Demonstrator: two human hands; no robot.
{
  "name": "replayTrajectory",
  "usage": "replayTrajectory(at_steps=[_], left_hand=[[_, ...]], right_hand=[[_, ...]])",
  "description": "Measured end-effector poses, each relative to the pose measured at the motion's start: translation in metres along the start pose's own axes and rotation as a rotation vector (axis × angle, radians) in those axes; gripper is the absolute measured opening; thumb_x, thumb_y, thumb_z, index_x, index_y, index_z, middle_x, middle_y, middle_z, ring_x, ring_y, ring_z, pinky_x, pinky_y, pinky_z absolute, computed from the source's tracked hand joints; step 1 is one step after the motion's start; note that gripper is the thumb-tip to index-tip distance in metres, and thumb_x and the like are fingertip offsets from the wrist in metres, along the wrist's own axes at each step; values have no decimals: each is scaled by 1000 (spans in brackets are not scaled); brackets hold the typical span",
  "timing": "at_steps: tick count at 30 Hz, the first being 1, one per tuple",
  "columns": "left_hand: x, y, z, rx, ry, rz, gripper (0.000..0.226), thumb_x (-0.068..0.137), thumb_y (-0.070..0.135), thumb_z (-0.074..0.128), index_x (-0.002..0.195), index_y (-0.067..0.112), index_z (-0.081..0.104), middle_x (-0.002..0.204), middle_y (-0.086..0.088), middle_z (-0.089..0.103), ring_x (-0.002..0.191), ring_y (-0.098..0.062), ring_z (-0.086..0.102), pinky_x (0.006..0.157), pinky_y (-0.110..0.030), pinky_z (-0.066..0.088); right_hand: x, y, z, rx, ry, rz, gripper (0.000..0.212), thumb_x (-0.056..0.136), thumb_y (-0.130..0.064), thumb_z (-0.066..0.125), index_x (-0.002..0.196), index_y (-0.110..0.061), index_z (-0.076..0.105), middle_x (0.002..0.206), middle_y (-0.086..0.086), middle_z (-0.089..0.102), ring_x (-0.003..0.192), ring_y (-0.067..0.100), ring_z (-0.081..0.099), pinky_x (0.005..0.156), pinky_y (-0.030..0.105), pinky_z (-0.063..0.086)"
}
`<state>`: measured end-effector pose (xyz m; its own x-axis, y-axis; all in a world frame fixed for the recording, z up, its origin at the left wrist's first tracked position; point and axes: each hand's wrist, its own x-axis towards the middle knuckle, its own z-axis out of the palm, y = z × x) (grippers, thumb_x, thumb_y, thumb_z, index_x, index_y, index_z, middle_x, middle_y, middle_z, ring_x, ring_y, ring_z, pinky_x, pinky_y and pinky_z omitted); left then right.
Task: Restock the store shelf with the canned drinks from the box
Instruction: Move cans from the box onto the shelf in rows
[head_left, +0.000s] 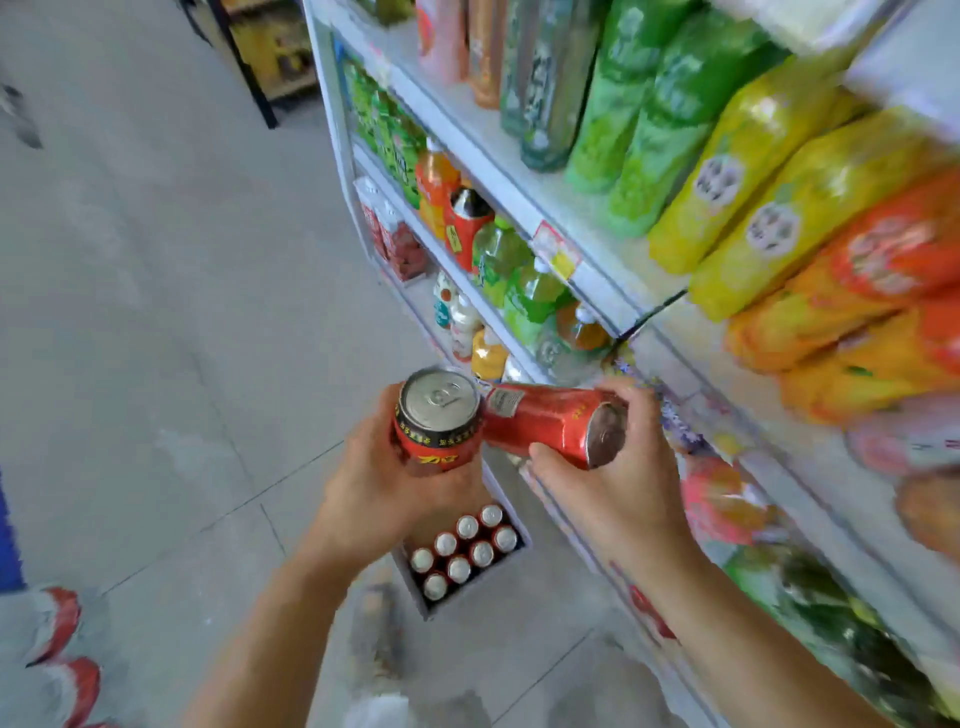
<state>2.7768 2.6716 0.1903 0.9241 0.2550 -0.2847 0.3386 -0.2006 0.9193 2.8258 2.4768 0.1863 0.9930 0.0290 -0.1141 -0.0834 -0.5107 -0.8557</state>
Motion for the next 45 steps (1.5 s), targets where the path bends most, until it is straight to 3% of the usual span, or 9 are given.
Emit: replayTrajectory(at_steps=[7,11,20,31,34,37,40,43,45], left_hand=[[-40,120,-13,-37,-131,264,63,51,31,85,107,47,60,102,5,74,95,-15,71,84,-35,58],[-47,172,-5,-4,-289,401,69,53,23,91,115,29,61,96,6,75,90,-11,71,73,-18,54],[-97,251,99,40,-463,719,69,59,15,90,112,43,56,97,29,68,90,8,64,70,-5,45],[-126,320,270,-117,-442,809,65,62,24,89,118,29,56,98,17,69,89,5,65,79,-14,50],[-117,328,299,-56,-435,817,66,61,27,89,118,26,56,101,13,69,91,-1,65,83,-21,52],[-111,333,314,36,-426,826,66,62,29,88,119,26,54,93,20,64,83,12,59,71,-2,44],[-104,333,323,84,-436,823,68,63,30,88,121,26,54,95,19,63,83,12,57,71,-5,42],[-100,330,325,83,-440,829,69,64,33,88,124,25,54,100,17,64,85,11,58,72,-4,43],[-98,329,324,112,-448,837,68,66,37,86,123,25,53,102,16,63,86,3,60,71,-4,41]], right_hand=[[-63,-89,-98,62,179,-101,63,54,-43,77,107,-52,44,101,-21,62,87,0,63,77,28,53],[-99,-109,-136,110,405,-113,66,52,-49,75,110,-55,46,109,-19,61,96,10,65,83,42,55],[-169,-117,-275,-53,884,-227,65,56,-41,78,112,-53,49,110,-26,56,99,4,61,85,18,49],[-158,-58,-455,-260,848,76,73,64,-34,82,120,-33,35,104,-7,55,100,24,59,90,40,48],[-153,-47,-476,-291,826,106,64,65,-37,80,115,-38,40,105,-10,56,100,19,58,87,36,48],[-147,-40,-483,-278,806,94,66,70,-34,78,126,-36,43,111,-10,55,103,16,55,87,30,41],[-141,-34,-482,-242,807,86,69,75,-32,76,133,-35,39,115,-10,52,104,14,52,87,28,38],[-143,-30,-471,-289,966,105,82,75,-37,77,142,-25,32,132,-1,47,121,20,45,100,34,38],[-150,-30,-447,-371,1179,-102,70,78,-36,74,137,-19,40,132,0,45,126,25,43,105,42,39]])
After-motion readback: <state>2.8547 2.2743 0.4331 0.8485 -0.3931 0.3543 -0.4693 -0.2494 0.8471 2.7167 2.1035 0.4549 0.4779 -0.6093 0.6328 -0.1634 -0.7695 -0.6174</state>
